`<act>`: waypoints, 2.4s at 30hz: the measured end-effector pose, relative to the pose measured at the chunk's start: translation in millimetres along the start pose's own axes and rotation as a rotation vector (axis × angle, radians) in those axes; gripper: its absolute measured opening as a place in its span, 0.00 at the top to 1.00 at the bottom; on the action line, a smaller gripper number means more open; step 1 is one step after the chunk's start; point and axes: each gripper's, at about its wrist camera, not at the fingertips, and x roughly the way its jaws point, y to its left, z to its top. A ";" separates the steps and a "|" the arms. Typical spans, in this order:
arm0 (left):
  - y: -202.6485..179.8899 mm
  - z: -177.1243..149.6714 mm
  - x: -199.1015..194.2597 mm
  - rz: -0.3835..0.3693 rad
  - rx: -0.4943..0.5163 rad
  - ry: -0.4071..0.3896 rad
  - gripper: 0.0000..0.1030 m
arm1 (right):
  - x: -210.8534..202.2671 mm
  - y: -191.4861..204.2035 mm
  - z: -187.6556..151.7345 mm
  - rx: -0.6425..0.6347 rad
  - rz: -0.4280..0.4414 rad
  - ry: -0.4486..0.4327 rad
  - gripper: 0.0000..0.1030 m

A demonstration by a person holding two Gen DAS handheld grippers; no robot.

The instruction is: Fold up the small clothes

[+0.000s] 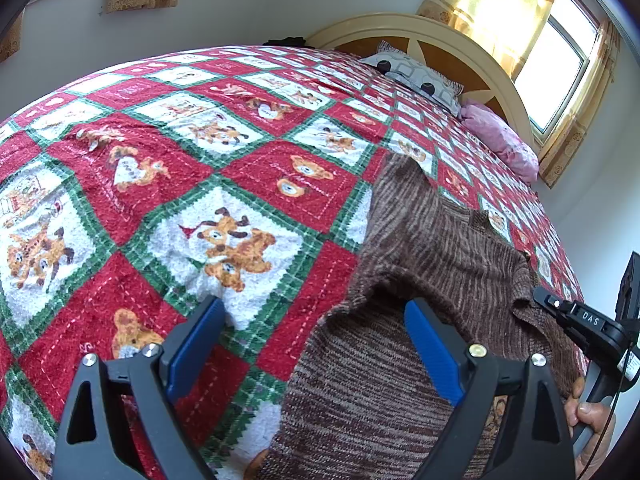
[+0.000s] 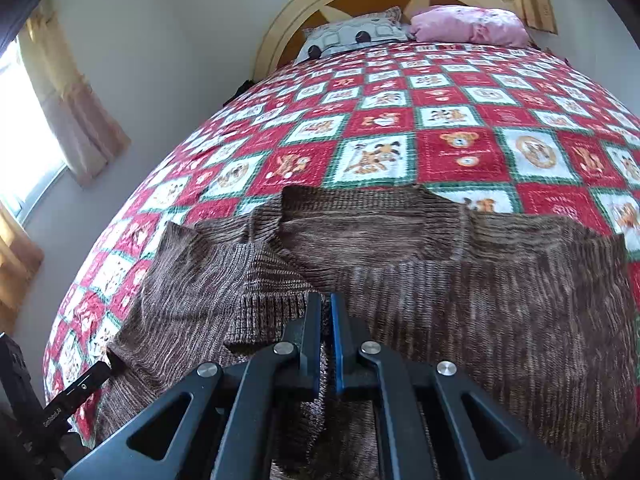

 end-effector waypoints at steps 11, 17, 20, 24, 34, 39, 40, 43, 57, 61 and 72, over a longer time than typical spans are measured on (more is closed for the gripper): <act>0.1 0.0 0.2 0.003 0.003 0.001 0.09 | -23.4 -17.7 -5.6 0.088 -0.041 -0.043 0.94; -0.2 0.1 0.3 0.004 0.003 0.001 0.08 | -16.2 8.3 -24.9 -0.009 0.048 0.068 0.95; -0.1 0.2 0.2 0.001 0.002 0.001 0.08 | 10.3 11.4 -21.9 -0.029 0.027 0.110 0.95; -0.1 0.3 0.3 0.004 0.004 0.002 0.08 | 25.9 -6.9 10.8 0.018 -0.084 0.032 0.95; 0.1 0.7 1.6 -0.001 0.004 0.003 0.07 | -28.5 -34.3 -8.4 0.146 -0.010 -0.040 0.94; 1.7 1.5 2.3 0.004 0.010 0.005 0.07 | -25.5 18.5 -39.2 -0.028 0.108 0.063 0.94; 2.7 1.7 2.2 0.002 0.009 0.005 0.07 | -22.3 24.9 -44.8 -0.065 0.098 0.084 0.94; 1.2 1.5 2.3 0.004 0.011 0.006 0.07 | -20.9 22.2 -64.3 -0.061 0.064 0.092 0.91; 19.9 -19.1 -46.8 -0.179 0.122 0.149 0.04 | -264.8 -66.9 -107.9 0.119 -0.035 -0.226 0.76; 42.8 -38.6 -78.6 -0.219 0.163 0.204 0.04 | -371.7 -104.5 -147.4 0.181 -0.167 -0.369 0.38; 52.9 -100.3 -149.4 -0.242 0.403 0.233 0.04 | -528.5 -104.1 -233.3 0.159 -0.367 -0.546 0.38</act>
